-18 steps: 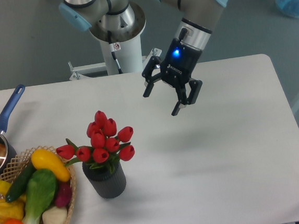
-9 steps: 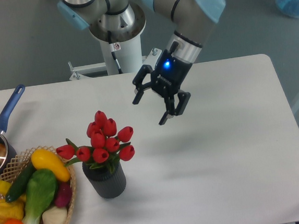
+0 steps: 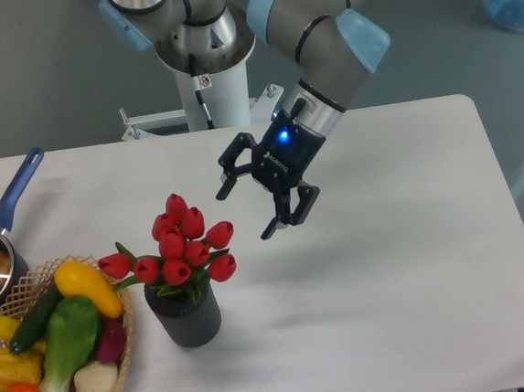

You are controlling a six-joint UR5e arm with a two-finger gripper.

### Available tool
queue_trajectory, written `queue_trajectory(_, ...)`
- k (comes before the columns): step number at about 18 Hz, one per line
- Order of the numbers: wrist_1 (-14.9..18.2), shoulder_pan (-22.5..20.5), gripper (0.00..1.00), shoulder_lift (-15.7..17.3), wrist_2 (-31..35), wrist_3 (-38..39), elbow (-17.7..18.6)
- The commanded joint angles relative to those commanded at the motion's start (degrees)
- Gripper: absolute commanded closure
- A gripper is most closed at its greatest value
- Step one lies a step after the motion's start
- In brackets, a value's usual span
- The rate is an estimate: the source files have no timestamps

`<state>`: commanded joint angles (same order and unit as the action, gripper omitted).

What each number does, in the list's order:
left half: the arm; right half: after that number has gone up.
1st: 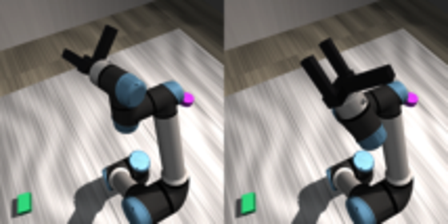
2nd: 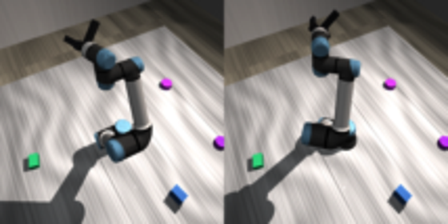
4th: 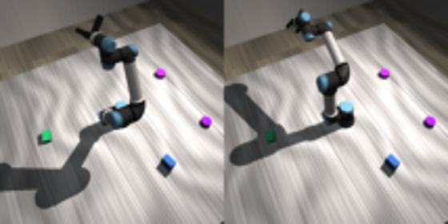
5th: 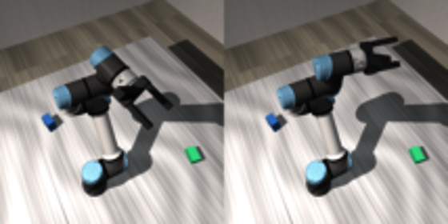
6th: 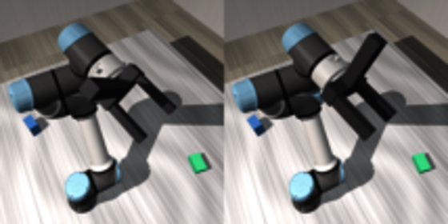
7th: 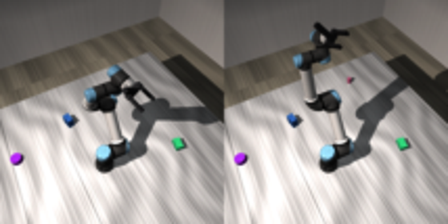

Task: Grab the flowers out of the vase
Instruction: 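Move the open gripper toward the red tulips in the black vase, then lower the gripper around the tulip stems below the blooms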

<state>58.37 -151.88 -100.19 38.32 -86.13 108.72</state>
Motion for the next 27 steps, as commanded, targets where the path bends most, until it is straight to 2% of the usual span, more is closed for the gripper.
queue_trajectory(4, -3.34, 2.20, 0.00, -3.08, 0.18, 0.96, -0.88)
queue_trajectory(6, -4.40, 2.47, 0.00, -3.26, 0.18, 3.42, -0.88)
queue_trajectory(15, -5.19, 4.58, 0.00, -3.96, -0.79, 5.97, -0.97)
queue_trajectory(20, -9.05, 6.25, 0.00, -4.93, -0.79, 9.14, -0.97)
queue_trajectory(27, -9.85, 8.00, 0.00, -4.84, -1.14, 12.21, -1.06)
